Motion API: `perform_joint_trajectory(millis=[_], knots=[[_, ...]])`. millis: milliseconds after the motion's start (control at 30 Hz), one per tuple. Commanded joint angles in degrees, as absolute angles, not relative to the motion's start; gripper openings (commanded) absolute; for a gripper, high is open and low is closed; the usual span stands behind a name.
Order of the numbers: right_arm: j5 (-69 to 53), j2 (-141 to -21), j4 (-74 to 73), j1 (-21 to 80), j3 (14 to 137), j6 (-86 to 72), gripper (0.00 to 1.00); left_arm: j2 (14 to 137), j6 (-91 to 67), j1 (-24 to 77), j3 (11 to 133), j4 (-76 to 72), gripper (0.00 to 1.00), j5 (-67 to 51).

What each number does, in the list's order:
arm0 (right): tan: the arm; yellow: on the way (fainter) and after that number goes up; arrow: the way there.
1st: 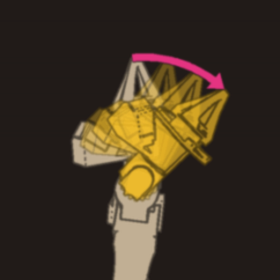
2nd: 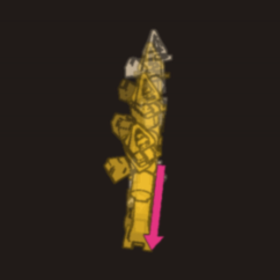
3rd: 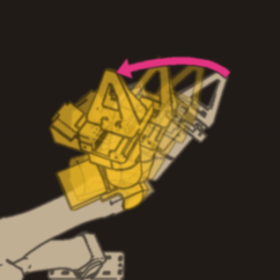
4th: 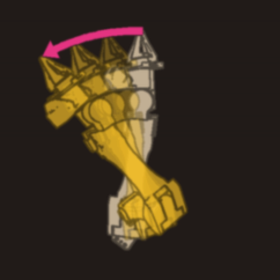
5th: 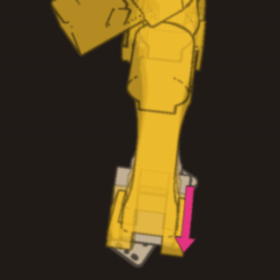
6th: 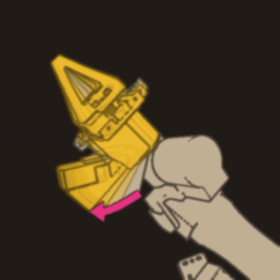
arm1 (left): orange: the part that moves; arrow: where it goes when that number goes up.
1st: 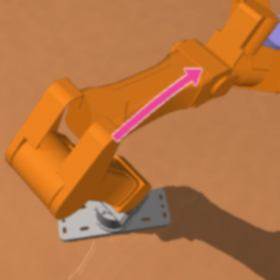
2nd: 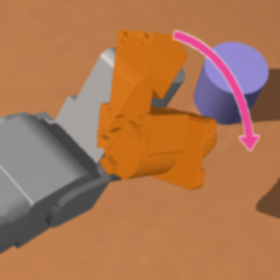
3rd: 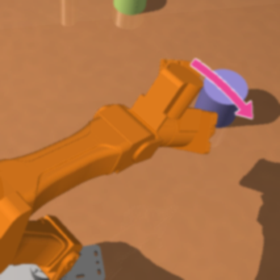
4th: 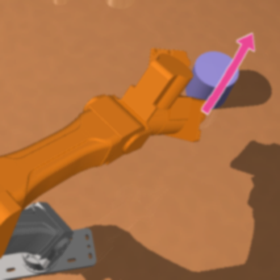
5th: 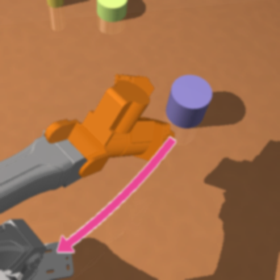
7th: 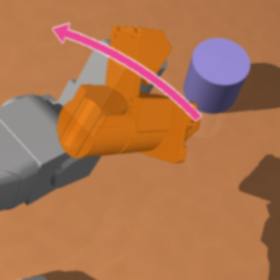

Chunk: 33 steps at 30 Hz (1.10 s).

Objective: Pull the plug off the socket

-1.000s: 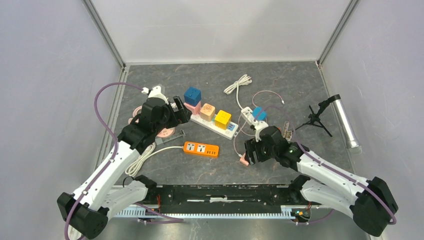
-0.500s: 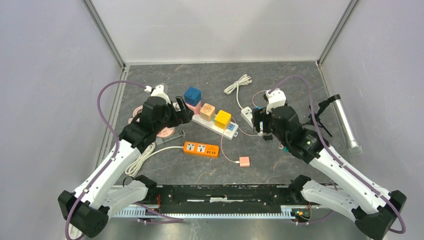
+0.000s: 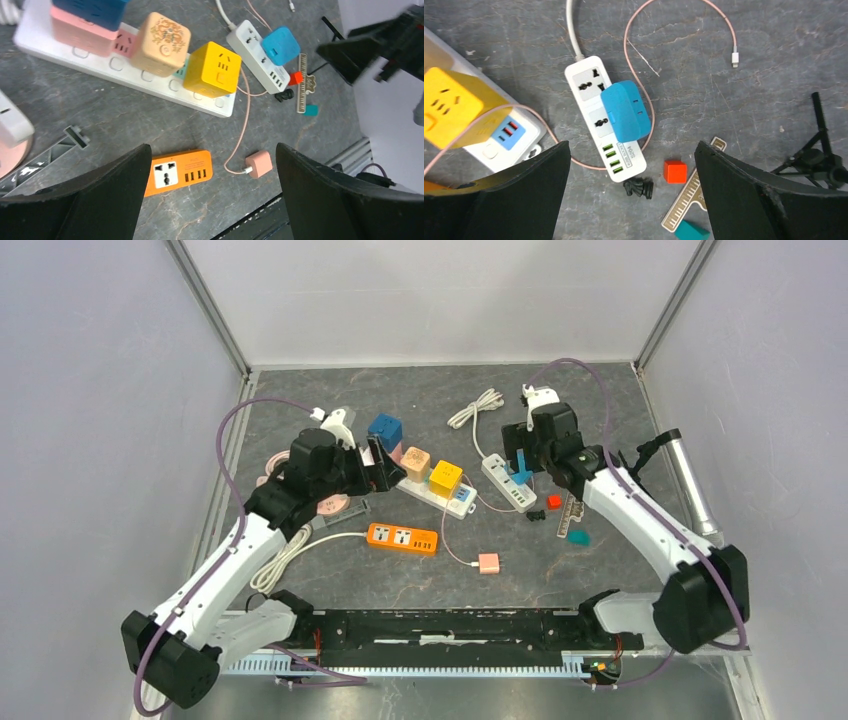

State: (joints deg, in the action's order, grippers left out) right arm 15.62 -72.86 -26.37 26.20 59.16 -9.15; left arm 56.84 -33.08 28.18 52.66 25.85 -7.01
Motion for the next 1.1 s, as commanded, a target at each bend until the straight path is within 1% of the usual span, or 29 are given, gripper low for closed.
perform_joint_trajectory(millis=[0, 133, 300, 367, 500, 567, 700, 833, 900, 1000, 1067], knots=[[4.08, -77.31, -21.02, 21.1, 59.14, -7.98, 0.98, 58.51, -30.69, 28.05, 54.45, 19.8, 1.0, -15.3], [-5.86, -80.84, -17.22, 16.39, 57.46, -9.25, 0.94, 62.38, -32.38, 28.15, 55.86, 17.73, 1.0, -18.73], [-11.53, -85.92, -17.26, 13.18, 57.41, -6.8, 0.94, 69.95, -34.14, 28.73, 59.93, 15.96, 1.0, -21.41], [-13.51, -87.85, -17.4, 12.16, 57.34, -6.94, 0.91, 73.48, -34.94, 29.13, 62.43, 16.0, 0.99, -21.51], [-16.76, -88.86, -13.95, 12.12, 56.47, -5.81, 0.74, 80.81, -35.22, 31.72, 68.12, 16.0, 0.98, -20.16], [-15.96, -88.69, -12.92, 12.45, 56.33, -5.04, 0.69, 84.67, -35.79, 33.36, 71.21, 16.2, 0.96, -17.76], [-14.51, -89.21, -13.2, 13.2, 56.1, -3.78, 0.54, 93.62, -39.39, 35.69, 79.2, 17.43, 0.9, -14.66], [-11.79, -87.49, -11.57, 14.59, 53.31, -4.85, 0.35, 103.75, -42.77, 37.12, 88.08, 20.9, 0.84, -12.72], [-10.3, -86.61, -10.99, 15.47, 52.22, -5.16, 0.31, 107.97, -43.77, 37.73, 91.67, 21.18, 0.83, -13.33], [-9.01, -85.64, -10.1, 16.25, 50.75, -6.29, 0.29, 113.72, -44.77, 38.73, 96.77, 22.29, 0.8, -14.12], [-8.29, -84.79, -9.25, 16.35, 49.94, -8.05, 0.25, 117.06, -44.9, 39.25, 100.48, 24.85, 0.77, -14.01]])
